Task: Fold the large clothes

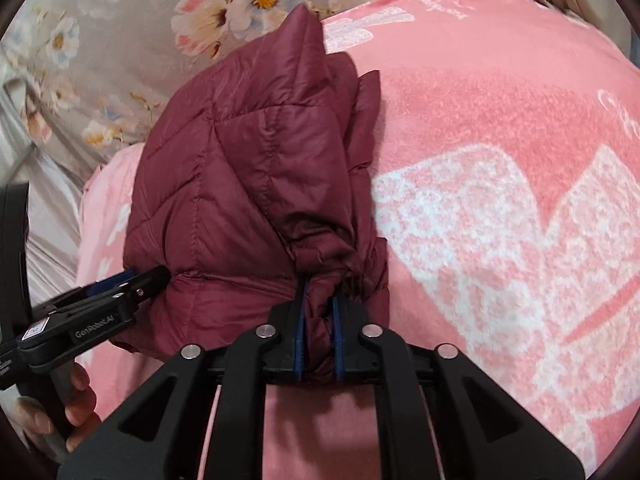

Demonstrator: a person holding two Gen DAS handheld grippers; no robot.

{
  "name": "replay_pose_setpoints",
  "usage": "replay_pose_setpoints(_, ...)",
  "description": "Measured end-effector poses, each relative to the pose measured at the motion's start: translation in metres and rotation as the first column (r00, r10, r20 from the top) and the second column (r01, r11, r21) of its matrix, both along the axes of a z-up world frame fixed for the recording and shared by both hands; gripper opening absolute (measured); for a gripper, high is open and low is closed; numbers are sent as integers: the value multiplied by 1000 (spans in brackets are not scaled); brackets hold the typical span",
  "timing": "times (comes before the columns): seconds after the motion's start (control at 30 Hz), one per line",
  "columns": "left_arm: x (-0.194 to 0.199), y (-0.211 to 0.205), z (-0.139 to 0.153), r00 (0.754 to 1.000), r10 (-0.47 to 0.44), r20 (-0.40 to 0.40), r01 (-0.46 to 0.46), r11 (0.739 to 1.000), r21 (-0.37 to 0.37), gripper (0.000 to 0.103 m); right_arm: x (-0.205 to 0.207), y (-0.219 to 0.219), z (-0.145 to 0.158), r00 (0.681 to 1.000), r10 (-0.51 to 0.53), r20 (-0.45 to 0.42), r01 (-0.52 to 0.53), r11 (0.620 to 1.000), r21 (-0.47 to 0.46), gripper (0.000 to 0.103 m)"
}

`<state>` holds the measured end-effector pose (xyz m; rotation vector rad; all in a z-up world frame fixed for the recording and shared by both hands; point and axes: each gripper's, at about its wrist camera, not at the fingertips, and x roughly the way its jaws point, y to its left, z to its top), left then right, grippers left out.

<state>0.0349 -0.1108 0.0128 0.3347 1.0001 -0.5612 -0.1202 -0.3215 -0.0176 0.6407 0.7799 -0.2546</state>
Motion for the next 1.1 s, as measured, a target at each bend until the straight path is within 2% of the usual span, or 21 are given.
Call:
replay_pose_setpoints(0.03, 4, 7, 8, 1000, 6, -6, -6, 1000, -25, 59, -5, -2, 10, 1000, -13, 11, 14, 1000, -21, 24)
replay_pose_setpoints(0.1, 13, 18, 27, 1000, 23, 8, -22, 998, -66, 59, -11, -7, 30, 998, -30, 46, 32, 998, -45, 30)
replay_pose_setpoints(0.17, 28, 26, 48, 999, 45, 29, -42, 994, -101, 60, -10, -16, 52, 994, -51, 98, 55, 998, -36, 41)
replay_pose_setpoints(0.23, 43, 26, 65, 998, 58, 32, -53, 989, -139, 60, 0, -30, 74, 984, -76, 161, 77, 997, -4, 58)
replay_pose_setpoints(0.3, 62, 21, 81, 996, 75, 39, -67, 983, -171, 60, 15, -41, 88, 975, -95, 200, 92, 995, 27, 61)
replay_pose_setpoints(0.4, 87, 2, 95, 995, 85, 53, -75, 981, -177, 60, 45, -56, 97, 965, -128, 230, 113, 991, 76, 63)
replay_pose_setpoints(0.53, 108, -28, 93, 996, 83, 24, -77, 981, -177, 61, 85, -77, 83, 957, -212, 197, 179, 969, 173, 63)
replay_pose_setpoints(0.63, 122, -45, 80, 996, 88, 21, -84, 985, -149, 61, 112, -81, 62, 967, -224, 120, 200, 963, 182, 63)
replay_pose_setpoints(0.67, 126, -52, 72, 997, 82, 9, -80, 988, -136, 61, 119, -79, 52, 972, -213, 98, 191, 961, 200, 62)
replay_pose_setpoints(0.73, 133, -66, 54, 997, 76, -23, -78, 991, -105, 61, 125, -73, 44, 980, -175, 96, 150, 963, 226, 44)
replay_pose_setpoints(0.77, 135, -70, 47, 997, 71, -33, -74, 992, -97, 61, 126, -68, 44, 982, -157, 102, 133, 969, 207, 40)
replay_pose_setpoints(0.83, 134, -77, 36, 997, 73, -33, -76, 993, -88, 61, 122, -61, 47, 980, -164, 108, 151, 981, 122, 18)
replay_pose_setpoints(0.9, 131, -85, 25, 998, 63, -7, -63, 995, -75, 62, 119, -65, 44, 974, -194, 113, 184, 978, 96, 14)
replay_pose_setpoints(0.97, 128, -90, 17, 998, 57, 20, -56, 997, -60, 67, 119, -70, 32, 972, -216, 94, 206, 973, 99, 13)
replay_pose_setpoints(1.1, 125, -95, 2, 996, 65, 68, -62, 997, -45, 74, 129, -69, 7, 978, -198, 60, 194, 979, 66, 12)
